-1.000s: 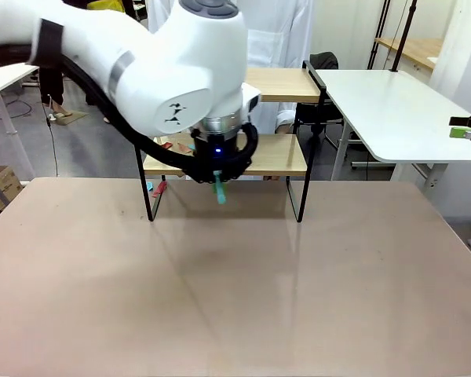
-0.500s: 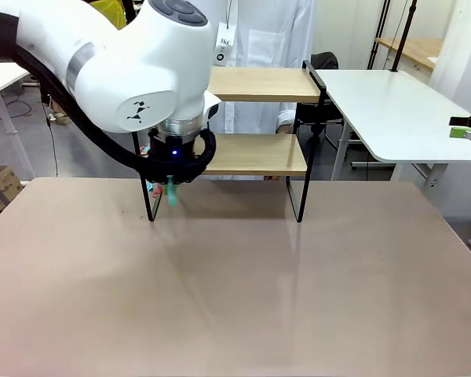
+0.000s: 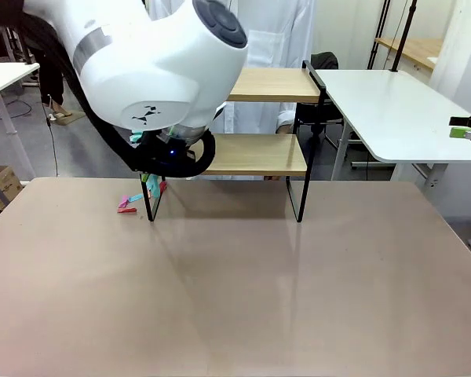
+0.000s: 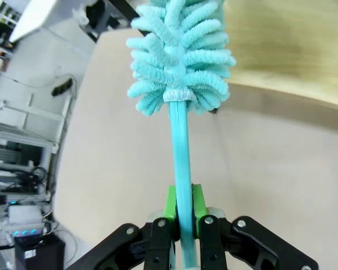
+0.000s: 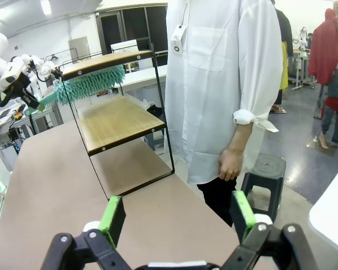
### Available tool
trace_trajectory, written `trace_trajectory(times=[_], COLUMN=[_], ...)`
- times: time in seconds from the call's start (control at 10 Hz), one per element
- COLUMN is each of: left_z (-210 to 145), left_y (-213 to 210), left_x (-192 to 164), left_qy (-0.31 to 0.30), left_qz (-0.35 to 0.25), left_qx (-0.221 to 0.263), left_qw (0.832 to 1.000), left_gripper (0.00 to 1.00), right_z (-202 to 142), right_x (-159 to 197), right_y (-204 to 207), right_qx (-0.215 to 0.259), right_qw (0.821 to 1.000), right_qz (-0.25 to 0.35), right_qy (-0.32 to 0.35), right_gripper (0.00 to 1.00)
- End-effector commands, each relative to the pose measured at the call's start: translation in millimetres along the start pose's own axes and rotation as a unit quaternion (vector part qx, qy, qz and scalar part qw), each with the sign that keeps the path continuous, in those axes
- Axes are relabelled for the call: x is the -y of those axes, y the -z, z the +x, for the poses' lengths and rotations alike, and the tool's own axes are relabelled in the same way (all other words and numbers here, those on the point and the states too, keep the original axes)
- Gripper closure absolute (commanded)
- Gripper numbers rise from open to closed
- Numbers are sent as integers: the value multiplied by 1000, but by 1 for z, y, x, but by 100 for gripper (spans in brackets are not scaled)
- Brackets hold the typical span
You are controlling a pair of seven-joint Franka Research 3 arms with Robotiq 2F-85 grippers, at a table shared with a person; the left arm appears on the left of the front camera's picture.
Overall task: Clean the shelf.
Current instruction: Clean the specific section of the Shelf indicated by the human with the Duster.
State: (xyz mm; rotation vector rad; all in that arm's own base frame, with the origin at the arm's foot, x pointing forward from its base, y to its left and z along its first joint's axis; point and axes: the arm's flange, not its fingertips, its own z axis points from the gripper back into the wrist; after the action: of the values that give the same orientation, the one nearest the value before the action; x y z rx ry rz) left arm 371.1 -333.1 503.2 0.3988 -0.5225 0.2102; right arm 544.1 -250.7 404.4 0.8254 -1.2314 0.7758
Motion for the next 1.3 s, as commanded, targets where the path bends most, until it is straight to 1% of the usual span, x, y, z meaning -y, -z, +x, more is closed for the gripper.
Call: trace_trajectory(times=[0.0, 0.3, 0.4, 0.5, 0.6, 0.8, 0.9, 1.0, 1.2], left_z=[3, 3, -1, -1, 0, 4, 7, 10, 16], left_y=[16, 16, 11, 8, 7, 10, 12, 15, 21], left_x=[-2, -2, 4, 6, 0, -19, -29, -43, -68], left_qy=[6, 6, 5, 24, 42, 77, 109, 150, 210], left_qz=[1, 1, 2, -22, -49, -76, -98, -125, -145], left_qx=[-18, -18, -11, -7, -2, 0, 1, 6, 19], left_qw=[1000, 1000, 1000, 999, 998, 994, 989, 981, 967], left_gripper=[87, 87, 87, 87, 87, 87, 87, 87, 87], right_z=[3, 3, 3, 3, 3, 3, 3, 3, 3], right_x=[-2, -2, -2, -2, -2, -2, -2, -2, -2], right_y=[2, 2, 2, 2, 2, 2, 2, 2, 2], right_qx=[2, 2, 2, 2, 2, 2, 2, 2, 2], right_qw=[1000, 1000, 1000, 1000, 1000, 1000, 1000, 1000, 1000], right_qz=[1, 1, 1, 1, 1, 1, 1, 1, 1], right_qy=[-2, -2, -2, -2, -2, -2, -2, -2, -2], right_gripper=[0, 0, 0, 0, 0, 0, 0, 0, 0])
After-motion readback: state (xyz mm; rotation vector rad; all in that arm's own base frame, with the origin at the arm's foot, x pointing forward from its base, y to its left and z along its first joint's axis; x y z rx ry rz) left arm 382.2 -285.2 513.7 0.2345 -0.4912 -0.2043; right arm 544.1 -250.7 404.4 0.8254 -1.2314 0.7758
